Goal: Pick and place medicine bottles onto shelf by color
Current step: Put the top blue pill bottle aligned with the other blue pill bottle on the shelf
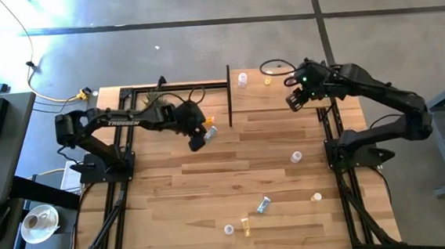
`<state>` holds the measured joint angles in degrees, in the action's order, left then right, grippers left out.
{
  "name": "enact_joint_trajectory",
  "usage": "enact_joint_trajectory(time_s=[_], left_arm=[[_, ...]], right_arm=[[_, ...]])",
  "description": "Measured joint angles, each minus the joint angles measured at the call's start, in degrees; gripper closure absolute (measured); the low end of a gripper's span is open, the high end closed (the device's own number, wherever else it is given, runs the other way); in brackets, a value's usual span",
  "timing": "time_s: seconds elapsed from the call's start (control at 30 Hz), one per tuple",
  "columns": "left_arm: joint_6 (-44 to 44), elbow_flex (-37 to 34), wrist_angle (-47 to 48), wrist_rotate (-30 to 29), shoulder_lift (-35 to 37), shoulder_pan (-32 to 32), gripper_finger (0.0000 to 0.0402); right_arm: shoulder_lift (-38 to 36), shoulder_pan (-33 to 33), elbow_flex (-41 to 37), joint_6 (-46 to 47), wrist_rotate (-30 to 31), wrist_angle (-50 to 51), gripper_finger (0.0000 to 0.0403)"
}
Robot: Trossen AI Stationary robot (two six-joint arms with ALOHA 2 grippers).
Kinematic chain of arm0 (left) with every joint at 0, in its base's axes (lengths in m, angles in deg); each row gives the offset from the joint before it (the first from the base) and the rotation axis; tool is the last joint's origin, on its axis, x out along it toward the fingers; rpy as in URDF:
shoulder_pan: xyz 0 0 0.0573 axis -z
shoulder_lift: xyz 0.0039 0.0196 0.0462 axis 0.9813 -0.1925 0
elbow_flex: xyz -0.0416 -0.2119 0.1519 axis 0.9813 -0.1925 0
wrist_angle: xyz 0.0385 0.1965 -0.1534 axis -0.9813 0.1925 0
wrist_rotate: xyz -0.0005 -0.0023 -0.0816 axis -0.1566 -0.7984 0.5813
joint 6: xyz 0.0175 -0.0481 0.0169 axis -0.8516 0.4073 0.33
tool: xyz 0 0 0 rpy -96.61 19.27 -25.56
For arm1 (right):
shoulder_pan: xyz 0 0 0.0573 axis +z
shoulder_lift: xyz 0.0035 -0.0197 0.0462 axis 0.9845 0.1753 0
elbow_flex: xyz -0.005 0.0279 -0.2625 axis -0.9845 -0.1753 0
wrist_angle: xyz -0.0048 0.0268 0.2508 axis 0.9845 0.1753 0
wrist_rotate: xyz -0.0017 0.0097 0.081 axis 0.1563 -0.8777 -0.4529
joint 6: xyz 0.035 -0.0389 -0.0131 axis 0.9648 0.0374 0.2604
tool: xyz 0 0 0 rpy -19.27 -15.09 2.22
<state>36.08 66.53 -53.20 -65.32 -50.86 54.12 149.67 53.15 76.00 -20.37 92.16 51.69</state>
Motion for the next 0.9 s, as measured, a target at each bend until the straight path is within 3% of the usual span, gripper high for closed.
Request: enact_joint_trajectory(time_s=[0.37, 0.9], left_arm=[[4.22, -1.36, -4.32, -0.18, -0.17, 0.43, 0.0202], [11.24, -1.41, -11.64, -1.66, -9.61, 0.4, 0.0202]], right_arm=[[0.02, 9.24, -7.79, 6.76, 0.02, -7.77, 0.0237], [0.04, 15.55, -10.89, 13.67, 2.16, -11.09, 0.0237]])
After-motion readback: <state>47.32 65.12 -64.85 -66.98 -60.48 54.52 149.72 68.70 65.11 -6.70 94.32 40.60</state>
